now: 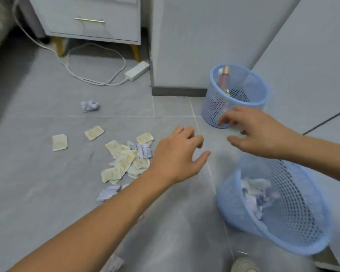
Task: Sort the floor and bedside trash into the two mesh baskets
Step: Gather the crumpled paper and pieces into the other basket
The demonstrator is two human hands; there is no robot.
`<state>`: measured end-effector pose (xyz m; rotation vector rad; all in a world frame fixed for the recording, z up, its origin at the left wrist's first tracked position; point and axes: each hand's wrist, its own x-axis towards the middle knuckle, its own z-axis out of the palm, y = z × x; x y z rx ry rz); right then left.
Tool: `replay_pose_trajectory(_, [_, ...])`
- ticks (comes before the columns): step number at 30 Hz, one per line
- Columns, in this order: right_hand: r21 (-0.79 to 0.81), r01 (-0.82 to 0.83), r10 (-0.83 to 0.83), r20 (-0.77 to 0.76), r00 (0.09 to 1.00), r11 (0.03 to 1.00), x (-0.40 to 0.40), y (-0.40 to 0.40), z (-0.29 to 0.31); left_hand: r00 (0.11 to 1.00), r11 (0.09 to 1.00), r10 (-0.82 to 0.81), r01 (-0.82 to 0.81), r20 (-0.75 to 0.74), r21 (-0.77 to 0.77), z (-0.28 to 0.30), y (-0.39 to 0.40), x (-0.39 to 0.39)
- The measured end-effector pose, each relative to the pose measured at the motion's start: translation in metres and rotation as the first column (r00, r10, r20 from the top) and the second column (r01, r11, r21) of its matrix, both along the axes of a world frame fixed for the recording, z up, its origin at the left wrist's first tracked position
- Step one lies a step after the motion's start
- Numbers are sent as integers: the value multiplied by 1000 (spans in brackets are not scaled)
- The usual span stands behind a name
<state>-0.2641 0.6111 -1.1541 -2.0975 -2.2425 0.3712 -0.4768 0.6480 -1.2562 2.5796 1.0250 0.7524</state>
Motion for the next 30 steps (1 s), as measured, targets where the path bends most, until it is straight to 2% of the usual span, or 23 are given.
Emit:
replay_pose_trajectory(2, [-106,-169,176,67,982,980,-39,44,-14,985,984,144,-153,-96,-87,-22,26,-46])
replay_pose_trajectory(5, [-298,-254,302,129,944,920,-97,96,-68,916,914,275,-343,-293,-216,-63,52,-109])
replay_pose_trajectory(7, [-368,-251,312,115,943,895,-123,122,-118,856,847,292,-439,-426,-300,-91,60,-142])
replay_pose_trajectory(9, [-357,-232,267,51,962,905,-141,141,-164,805,778,292,-514,-516,-361,-119,67,-163])
replay_pose_trajectory(12, [-370,-225,216,-64,974,902,-153,159,-218,794,705,310,-561,-523,-433,-157,78,-166])
replay_pose_trajectory(14, [-423,-227,203,-100,974,878,-151,167,-242,823,730,295,-522,-485,-441,-172,87,-155])
replay_pose_trajectory(16, [-479,-216,217,-55,975,851,-146,166,-257,855,785,228,-445,-466,-432,-182,93,-147])
replay_pose_trajectory(18, [-469,-214,231,-23,973,857,-141,154,-266,872,833,128,-353,-472,-426,-192,90,-147])
replay_pose_trajectory(20, [-366,-234,225,-66,972,901,-139,136,-274,873,875,85,-296,-481,-382,-202,84,-151])
replay_pose_trajectory(24, [-139,-230,215,-116,970,963,-139,107,-285,897,954,136,-233,-421,-188,-209,72,-159])
replay_pose_trajectory(27, [-63,-227,214,-170,962,972,-139,95,-291,920,982,133,-171,-368,-75,-213,68,-167])
replay_pose_trajectory(30, [6,-229,226,-190,955,973,-137,87,-297,935,986,117,-151,-336,-74,-211,67,-174])
